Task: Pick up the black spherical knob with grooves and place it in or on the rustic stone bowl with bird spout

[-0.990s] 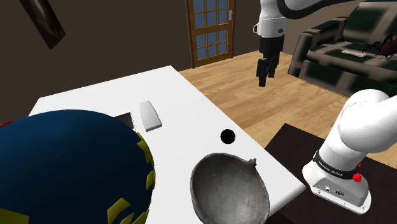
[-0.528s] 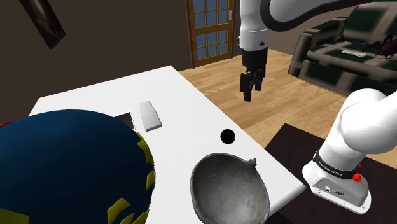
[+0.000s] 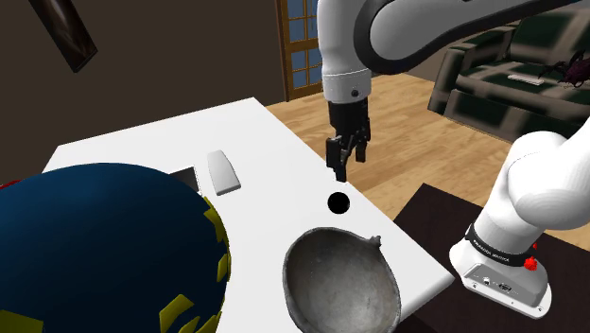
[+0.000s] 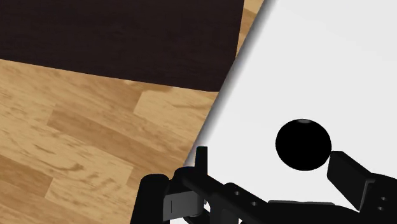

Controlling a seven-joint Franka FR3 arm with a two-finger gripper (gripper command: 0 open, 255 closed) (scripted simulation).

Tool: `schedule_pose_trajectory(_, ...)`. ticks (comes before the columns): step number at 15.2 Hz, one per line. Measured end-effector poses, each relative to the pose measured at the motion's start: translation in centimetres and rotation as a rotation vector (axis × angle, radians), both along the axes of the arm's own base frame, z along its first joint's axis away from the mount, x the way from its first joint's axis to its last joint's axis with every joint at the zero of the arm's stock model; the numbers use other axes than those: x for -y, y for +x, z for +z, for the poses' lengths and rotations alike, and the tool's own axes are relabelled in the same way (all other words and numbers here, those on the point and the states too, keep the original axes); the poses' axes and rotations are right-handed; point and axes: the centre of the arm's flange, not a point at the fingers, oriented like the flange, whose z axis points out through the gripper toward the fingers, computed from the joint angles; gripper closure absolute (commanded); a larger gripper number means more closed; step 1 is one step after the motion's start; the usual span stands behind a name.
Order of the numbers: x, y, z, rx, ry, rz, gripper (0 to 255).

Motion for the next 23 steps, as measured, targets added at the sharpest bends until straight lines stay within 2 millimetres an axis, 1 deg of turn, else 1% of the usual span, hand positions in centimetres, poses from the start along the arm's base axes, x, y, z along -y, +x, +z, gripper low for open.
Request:
schedule_pose_trajectory(3, -3.8, 0.0, -0.9, -0.018, 0.007, 0.005, 0)
schedule_pose_trajectory(5, -4.7, -0.1, -1.8, -0.023, 0.009, 0.006, 0)
schedule_pose_trajectory(11, -5.0, -0.7, -4.7, -0.024, 0.01, 0.006, 0)
schedule_pose_trajectory(18, -5.0, -0.7, -5.0, -0.024, 0.01, 0.005, 0)
schedule_pose_trajectory(19, -5.0, -0.7, -5.0, -0.024, 0.01, 0.005, 255)
schedule_pose_trajectory(23, -5.0, -0.7, -5.0, -0.024, 0.01, 0.005, 255)
